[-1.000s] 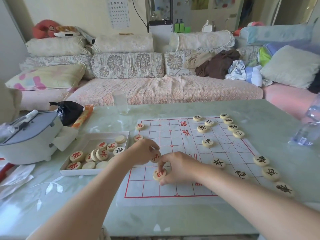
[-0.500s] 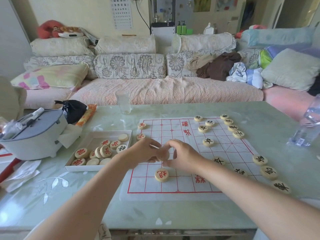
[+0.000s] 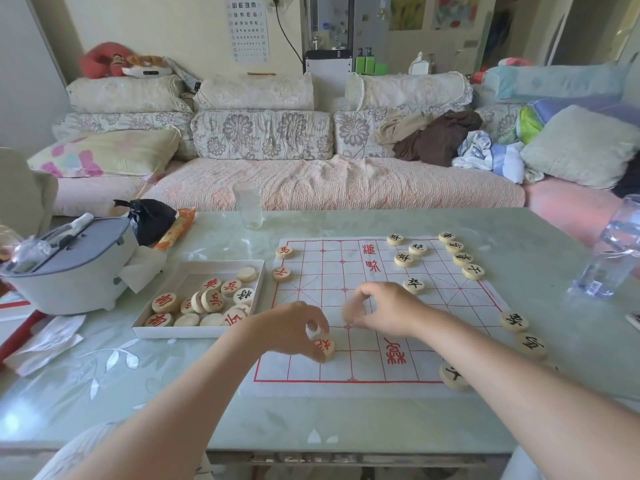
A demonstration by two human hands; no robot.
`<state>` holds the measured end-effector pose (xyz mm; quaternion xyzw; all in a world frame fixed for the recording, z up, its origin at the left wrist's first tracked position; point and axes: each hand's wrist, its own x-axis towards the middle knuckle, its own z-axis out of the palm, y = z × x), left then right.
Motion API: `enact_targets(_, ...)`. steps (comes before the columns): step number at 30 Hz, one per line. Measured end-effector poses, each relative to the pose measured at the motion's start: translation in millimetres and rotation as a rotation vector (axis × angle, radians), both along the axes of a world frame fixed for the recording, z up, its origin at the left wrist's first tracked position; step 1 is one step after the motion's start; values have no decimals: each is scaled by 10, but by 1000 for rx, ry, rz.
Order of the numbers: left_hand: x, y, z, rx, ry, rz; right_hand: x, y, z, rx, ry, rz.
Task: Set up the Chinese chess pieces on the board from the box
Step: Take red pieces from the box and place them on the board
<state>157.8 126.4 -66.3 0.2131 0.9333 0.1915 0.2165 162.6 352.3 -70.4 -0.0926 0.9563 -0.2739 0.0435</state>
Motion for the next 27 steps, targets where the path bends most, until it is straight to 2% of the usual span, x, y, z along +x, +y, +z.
enact_targets(10, -7, -111, -144, 101, 56, 12, 11, -137, -54, 157, -9, 85)
enact_targets(15, -114, -251, -116, 177, 202, 155, -9, -312, -25, 93, 68, 90)
enact_targets(20, -292, -594, -53, 146, 433, 337, -164, -785, -3, 8, 124, 137)
enact_targets(23, -389, -880, -60, 109, 490, 425, -335, -1124, 27, -19, 132, 153)
enact_targets(27, -469, -1208, -64, -34, 596, 453, -562, -1550, 64, -7, 150, 184)
